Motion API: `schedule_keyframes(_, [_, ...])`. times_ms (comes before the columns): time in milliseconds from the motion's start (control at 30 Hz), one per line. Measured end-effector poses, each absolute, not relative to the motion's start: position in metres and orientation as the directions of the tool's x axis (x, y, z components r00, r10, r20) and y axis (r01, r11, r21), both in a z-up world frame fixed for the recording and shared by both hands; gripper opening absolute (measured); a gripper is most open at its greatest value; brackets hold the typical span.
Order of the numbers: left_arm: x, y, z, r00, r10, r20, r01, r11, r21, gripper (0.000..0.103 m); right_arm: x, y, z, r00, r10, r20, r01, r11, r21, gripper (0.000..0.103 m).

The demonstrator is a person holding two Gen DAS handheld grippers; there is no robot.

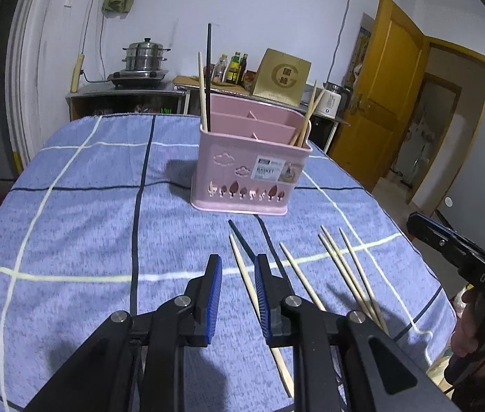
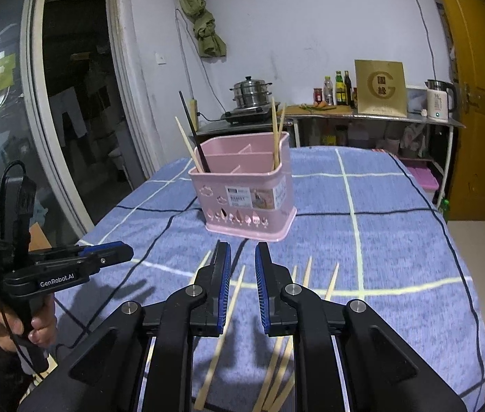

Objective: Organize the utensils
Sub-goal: 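Move both open grippers back down to the chopsticks on the table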

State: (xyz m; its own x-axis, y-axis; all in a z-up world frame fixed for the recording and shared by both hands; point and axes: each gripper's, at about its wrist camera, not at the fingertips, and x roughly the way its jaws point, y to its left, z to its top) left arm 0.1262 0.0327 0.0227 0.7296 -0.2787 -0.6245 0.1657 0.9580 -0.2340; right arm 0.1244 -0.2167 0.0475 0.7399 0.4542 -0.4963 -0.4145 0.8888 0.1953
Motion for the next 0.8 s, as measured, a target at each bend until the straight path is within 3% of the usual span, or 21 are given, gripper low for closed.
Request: schedule_keyframes(800, [0.188, 0.003, -0.037, 0.579, -0.255, -0.774, 0.117, 0.966, -0.230, 0.019, 0.149, -0.194, 0.004, 0.632, 0.443, -0.636, -0.412, 0.887, 0.208, 0.015])
